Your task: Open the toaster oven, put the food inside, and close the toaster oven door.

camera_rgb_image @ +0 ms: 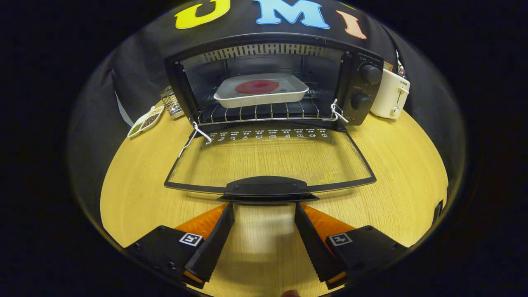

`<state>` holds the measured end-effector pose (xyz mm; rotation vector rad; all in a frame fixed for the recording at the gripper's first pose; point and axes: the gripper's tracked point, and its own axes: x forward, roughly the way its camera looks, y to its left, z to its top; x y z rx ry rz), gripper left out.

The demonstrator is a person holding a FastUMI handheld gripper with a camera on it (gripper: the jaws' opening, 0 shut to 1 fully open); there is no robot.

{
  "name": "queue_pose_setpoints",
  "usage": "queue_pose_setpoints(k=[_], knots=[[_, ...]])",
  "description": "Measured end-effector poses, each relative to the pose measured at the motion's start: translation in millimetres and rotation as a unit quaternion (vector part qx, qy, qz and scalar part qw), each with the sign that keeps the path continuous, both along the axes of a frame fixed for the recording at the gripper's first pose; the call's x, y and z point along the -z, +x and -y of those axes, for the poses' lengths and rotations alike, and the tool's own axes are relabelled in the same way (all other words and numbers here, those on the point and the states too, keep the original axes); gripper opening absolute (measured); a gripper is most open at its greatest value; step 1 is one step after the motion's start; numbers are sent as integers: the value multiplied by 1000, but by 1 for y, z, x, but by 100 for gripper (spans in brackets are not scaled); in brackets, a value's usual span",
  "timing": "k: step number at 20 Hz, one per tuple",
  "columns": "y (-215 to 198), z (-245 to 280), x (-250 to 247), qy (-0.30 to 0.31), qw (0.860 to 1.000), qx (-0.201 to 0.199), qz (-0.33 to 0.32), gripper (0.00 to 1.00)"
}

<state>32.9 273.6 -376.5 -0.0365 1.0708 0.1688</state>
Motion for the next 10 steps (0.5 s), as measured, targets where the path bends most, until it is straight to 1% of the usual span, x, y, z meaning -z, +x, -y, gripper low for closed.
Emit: queue_pose_setpoints(k=[5, 10], knots=[[-1, -4, -8, -8, 1000, -3, 27, 95], [5, -6, -38, 4, 998, 4, 58, 95]])
